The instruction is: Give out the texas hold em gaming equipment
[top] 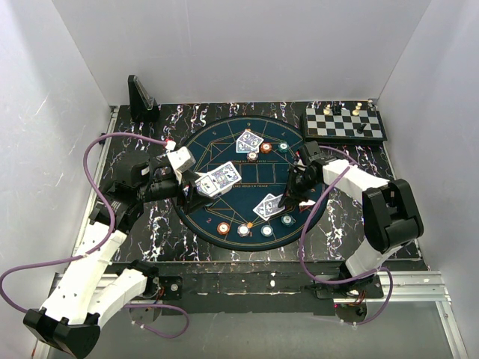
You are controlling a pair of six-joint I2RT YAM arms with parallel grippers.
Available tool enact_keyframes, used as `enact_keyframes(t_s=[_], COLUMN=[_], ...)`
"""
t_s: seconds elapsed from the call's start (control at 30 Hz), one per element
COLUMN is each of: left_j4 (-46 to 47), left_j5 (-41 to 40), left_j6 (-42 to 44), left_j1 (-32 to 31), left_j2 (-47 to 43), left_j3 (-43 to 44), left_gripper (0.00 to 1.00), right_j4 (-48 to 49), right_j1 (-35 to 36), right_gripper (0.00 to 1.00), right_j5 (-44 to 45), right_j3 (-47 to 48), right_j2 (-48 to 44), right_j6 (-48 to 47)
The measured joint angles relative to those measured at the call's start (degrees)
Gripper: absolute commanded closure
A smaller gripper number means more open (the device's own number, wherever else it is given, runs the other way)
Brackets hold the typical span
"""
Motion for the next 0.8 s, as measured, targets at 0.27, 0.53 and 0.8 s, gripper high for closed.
enact_keyframes(t_s=[0.27, 0.53, 0.8], left_j4=[0.0, 0.0, 0.0], left_j5=[0.33, 0.96, 1.44], left_j6=[0.0, 0.0, 0.04], left_j1=[0.0, 0.0, 0.0], left_j2=[0.0, 0.0, 0.0], left_j3=[0.0, 0.0, 0.0], left_gripper=[1.0, 1.0, 1.0], right_j4=[-3.5, -10.78, -10.71], right_j1=[0.13, 0.15, 2.36], right_gripper=[0.44, 0.2, 0.14], right_j5=[5.33, 9.68, -1.2], right_j3=[0.0, 1.44, 17.53], right_j2=[-3.96, -10.62, -20.72], right_j6=[0.26, 0.11, 4.85])
